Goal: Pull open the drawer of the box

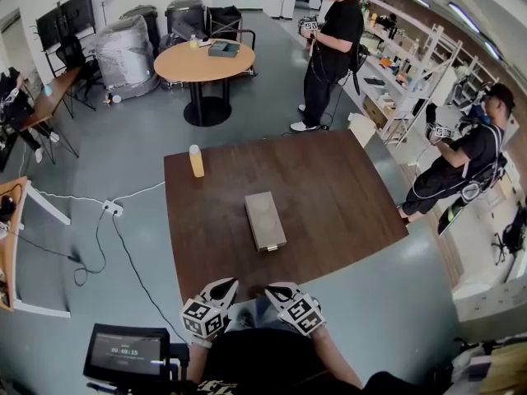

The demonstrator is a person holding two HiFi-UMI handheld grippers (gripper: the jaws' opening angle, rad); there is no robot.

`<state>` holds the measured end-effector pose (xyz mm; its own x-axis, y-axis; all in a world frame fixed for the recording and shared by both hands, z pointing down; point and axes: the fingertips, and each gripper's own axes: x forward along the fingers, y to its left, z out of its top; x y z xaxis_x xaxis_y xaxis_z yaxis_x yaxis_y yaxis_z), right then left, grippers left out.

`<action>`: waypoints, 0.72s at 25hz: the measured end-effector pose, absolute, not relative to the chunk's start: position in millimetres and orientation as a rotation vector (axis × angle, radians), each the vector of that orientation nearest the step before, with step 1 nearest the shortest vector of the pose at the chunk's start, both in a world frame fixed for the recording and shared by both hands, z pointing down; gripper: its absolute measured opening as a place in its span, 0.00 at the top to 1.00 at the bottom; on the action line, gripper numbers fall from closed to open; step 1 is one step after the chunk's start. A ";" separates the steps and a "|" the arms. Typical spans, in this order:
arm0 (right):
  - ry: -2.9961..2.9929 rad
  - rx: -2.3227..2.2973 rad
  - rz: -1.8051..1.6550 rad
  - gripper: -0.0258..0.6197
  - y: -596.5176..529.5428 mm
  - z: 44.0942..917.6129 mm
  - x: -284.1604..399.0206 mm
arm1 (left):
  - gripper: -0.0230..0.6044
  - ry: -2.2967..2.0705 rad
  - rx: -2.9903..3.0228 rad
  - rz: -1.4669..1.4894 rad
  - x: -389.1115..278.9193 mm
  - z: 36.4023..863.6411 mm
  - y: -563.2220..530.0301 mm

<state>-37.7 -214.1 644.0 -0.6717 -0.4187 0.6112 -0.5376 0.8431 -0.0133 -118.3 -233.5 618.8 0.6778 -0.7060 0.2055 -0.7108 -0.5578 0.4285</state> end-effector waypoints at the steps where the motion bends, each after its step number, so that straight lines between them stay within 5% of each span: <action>1: -2.405 0.691 0.255 0.98 -215.5 644.0 -38.6 | 0.96 -1.096 2.407 0.016 -118.2 619.2 -234.2; 18: -2.389 0.697 0.274 0.98 -240.5 646.2 -30.2 | 0.96 -1.070 2.411 0.022 -108.9 617.7 -259.8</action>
<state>-30.2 -240.5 646.2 -0.6636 -0.4137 0.6233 -0.5442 0.8387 -0.0227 -108.9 -259.8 617.7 0.6912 -0.6914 0.2102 -0.6996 -0.5672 0.4347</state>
